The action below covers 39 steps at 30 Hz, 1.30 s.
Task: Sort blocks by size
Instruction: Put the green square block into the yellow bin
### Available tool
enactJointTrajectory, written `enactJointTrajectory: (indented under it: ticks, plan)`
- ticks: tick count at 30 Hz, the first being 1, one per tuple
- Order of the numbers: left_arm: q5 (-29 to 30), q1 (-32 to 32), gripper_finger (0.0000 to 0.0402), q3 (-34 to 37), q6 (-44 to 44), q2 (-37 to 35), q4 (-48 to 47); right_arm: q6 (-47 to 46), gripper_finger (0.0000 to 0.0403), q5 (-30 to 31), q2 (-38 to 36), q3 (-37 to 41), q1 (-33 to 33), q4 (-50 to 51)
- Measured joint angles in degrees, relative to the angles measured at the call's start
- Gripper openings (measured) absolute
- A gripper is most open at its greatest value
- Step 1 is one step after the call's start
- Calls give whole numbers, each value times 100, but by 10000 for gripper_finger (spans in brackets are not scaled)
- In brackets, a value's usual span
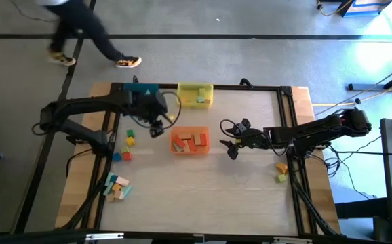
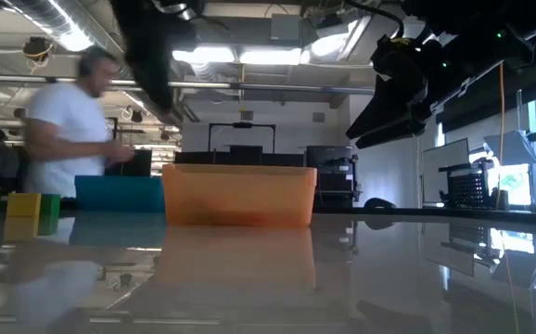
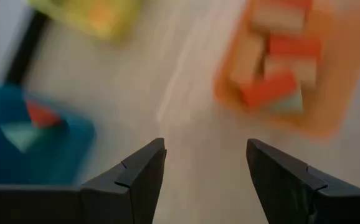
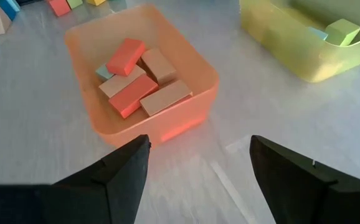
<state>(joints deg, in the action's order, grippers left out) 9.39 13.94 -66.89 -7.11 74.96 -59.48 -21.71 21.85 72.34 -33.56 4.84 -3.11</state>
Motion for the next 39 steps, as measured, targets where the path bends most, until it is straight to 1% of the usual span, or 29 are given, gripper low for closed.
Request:
enactJointTrajectory:
  ticks: [3,8,11,15,18,26,30,39]
  plan:
    - [0,-288,212,6,-581,4,-733,0,276,-2,-1,0,0,6]
    - [291,-591,211,290,-1624,15,-1303,-2,276,-121,-2,0,0,20]
    - [326,-584,211,672,-2003,12,-1512,0,276,-196,-2,0,0,17]
    - [214,-385,211,1245,-2390,13,-1664,0,276,-197,-2,0,0,20]
    - [45,-153,211,1643,-2456,18,-1632,0,276,-199,-2,0,0,20]
    - [-25,651,211,2492,-2468,17,-1173,0,276,-197,-2,0,0,18]
    - [-24,934,211,2653,-2263,17,-858,0,276,-197,-2,0,0,17]
    - [-24,1316,211,2831,-1757,15,-327,0,276,-197,-2,0,0,17]
